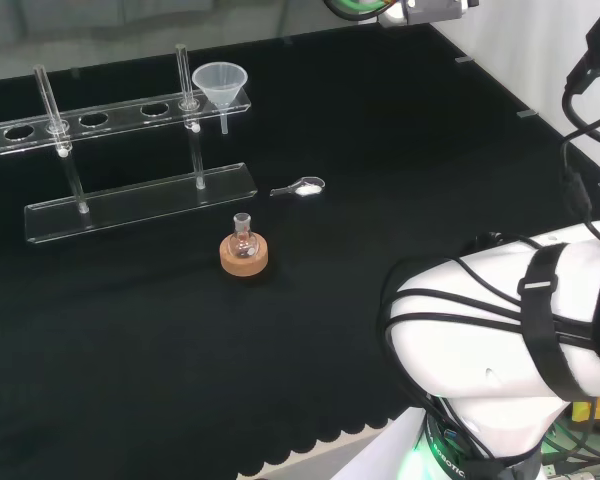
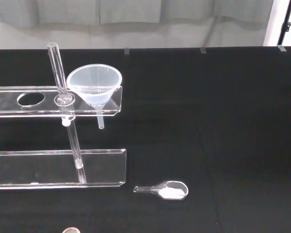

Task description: Pick up the funnel from the transparent funnel stand.

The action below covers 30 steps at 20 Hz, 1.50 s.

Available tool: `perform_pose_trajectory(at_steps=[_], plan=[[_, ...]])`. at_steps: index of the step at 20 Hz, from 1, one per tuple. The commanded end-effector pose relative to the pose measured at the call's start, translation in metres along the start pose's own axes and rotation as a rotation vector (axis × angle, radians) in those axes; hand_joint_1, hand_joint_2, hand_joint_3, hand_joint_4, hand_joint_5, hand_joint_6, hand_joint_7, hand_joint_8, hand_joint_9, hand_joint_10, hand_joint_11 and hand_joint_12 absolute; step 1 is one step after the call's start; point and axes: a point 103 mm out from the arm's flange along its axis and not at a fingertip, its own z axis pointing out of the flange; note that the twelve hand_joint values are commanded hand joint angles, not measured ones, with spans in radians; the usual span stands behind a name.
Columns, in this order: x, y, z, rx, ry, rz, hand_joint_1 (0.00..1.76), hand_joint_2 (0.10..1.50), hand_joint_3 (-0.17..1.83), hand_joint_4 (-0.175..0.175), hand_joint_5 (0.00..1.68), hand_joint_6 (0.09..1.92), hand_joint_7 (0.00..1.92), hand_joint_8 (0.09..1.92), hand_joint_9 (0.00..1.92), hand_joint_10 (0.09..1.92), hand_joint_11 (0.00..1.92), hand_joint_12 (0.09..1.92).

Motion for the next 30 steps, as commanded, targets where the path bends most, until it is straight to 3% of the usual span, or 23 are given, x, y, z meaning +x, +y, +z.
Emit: perform_pose_trajectory(at_steps=[1, 5, 20, 25, 30], plan=[[0.0, 0.0, 0.0, -0.009, -0.007, 0.001, 0.0, 1.13, 0.53, 0.004, 0.21, 0.23, 0.02, 0.51, 0.16, 0.64, 0.02, 1.28], [0.001, 0.003, 0.0, -0.003, -0.014, 0.005, 0.0, 1.2, 0.4, 0.004, 0.27, 0.09, 0.02, 0.51, 0.16, 0.63, 0.0, 1.32], [-0.012, 0.035, 0.033, 0.047, 0.0, 0.068, 0.0, 1.21, 0.37, 0.003, 0.28, 0.09, 0.02, 0.51, 0.17, 0.63, 0.0, 1.32], [-0.017, 0.065, 0.048, 0.081, 0.005, 0.079, 0.0, 1.21, 0.37, 0.003, 0.28, 0.09, 0.02, 0.51, 0.17, 0.63, 0.0, 1.33], [-0.013, 0.111, 0.062, 0.102, 0.004, 0.056, 0.0, 1.21, 0.35, -0.001, 0.28, 0.09, 0.03, 0.51, 0.17, 0.63, 0.0, 1.34]])
